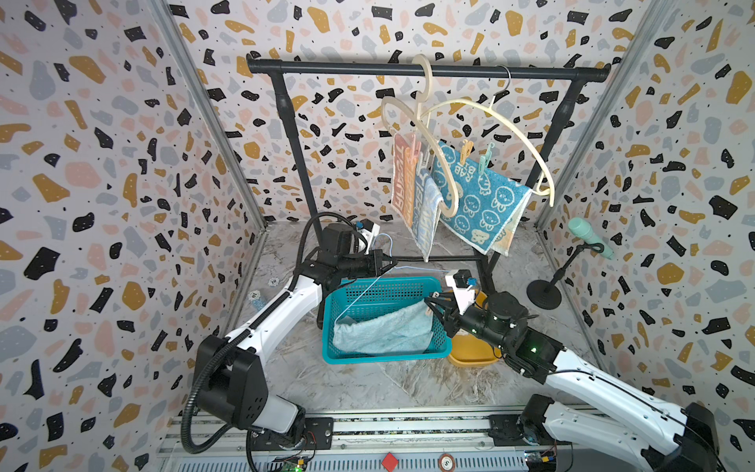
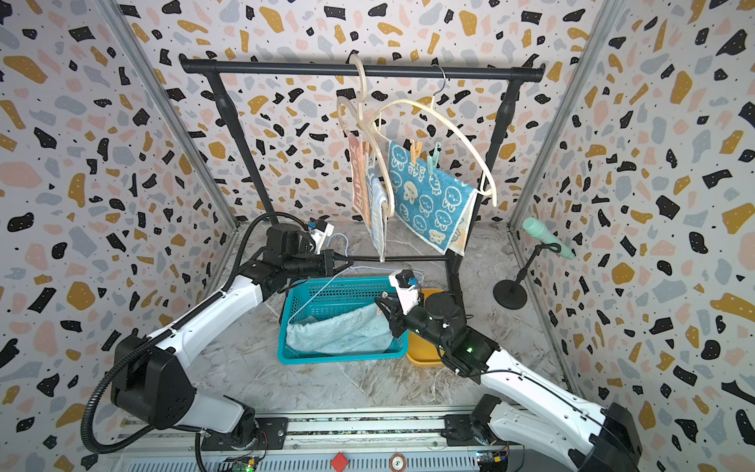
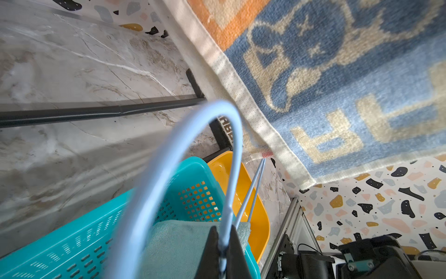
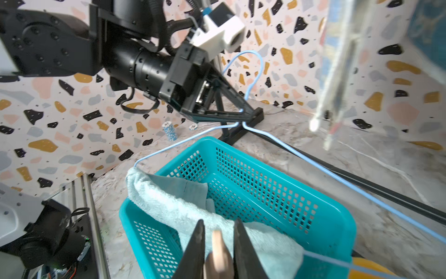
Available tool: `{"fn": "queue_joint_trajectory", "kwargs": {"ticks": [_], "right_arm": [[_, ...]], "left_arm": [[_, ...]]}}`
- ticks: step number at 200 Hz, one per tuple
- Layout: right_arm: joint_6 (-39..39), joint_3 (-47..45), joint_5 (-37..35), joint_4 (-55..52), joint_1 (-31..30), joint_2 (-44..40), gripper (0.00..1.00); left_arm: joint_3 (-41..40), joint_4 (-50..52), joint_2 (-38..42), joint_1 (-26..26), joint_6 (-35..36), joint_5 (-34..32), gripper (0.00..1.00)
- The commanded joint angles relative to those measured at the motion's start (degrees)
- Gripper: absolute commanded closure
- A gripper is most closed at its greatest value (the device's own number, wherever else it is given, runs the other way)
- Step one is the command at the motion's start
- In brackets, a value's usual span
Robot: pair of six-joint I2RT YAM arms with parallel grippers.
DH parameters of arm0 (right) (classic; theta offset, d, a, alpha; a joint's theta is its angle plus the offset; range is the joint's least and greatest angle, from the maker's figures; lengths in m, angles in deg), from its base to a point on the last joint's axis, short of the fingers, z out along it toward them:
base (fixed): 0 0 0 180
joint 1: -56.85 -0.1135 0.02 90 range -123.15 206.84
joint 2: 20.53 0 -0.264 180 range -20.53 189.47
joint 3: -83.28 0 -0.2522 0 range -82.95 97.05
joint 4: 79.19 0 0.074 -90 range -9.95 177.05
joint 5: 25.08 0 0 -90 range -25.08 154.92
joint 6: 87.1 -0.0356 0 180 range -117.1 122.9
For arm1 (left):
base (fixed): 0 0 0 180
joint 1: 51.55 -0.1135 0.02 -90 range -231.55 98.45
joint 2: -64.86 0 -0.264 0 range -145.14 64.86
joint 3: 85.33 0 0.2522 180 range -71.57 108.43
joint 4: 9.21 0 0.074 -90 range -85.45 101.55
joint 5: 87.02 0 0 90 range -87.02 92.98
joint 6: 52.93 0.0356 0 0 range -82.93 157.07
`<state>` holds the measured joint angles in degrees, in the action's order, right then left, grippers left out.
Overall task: Remove the clothespins securing towels to the hanger
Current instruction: Place the clothespin in the storage box.
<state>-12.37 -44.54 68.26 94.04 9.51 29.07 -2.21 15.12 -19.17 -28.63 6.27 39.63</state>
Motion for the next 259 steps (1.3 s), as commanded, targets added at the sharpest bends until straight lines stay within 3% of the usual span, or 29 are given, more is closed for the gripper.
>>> {"fn": "queue_joint_trajectory", "kwargs": {"ticks": [1, 27, 85, 170, 259], "right_arm": [[-2.9, -1.5, -4.6, -6.4, 2.1, -4.3, 1.0], [-5.9, -2.7, -7.0, -11.5, 6.9, -7.2, 1.0], [-8.9, -6.3, -5.2, -14.3, 16.0, -6.9, 1.0], [-10.6, -11.0, -7.1, -10.4, 17.8, 2.0, 0.98], [-12.2, -14.9, -6.9, -5.3, 17.8, 7.2, 0.64]], "left_arm": [[1.7, 0.3, 2.7, -0.3, 1.0, -1.6, 1.0], [1.1, 0.9, 3.8, -0.7, 1.6, -2.6, 1.0], [1.0, 2.9, 5.1, -1.3, 2.9, -4.3, 1.0], [0.7, 3.9, 7.0, -1.7, 3.4, -5.0, 1.0], [0.1, 3.7, 7.6, -1.8, 3.4, -5.3, 1.0]]}}
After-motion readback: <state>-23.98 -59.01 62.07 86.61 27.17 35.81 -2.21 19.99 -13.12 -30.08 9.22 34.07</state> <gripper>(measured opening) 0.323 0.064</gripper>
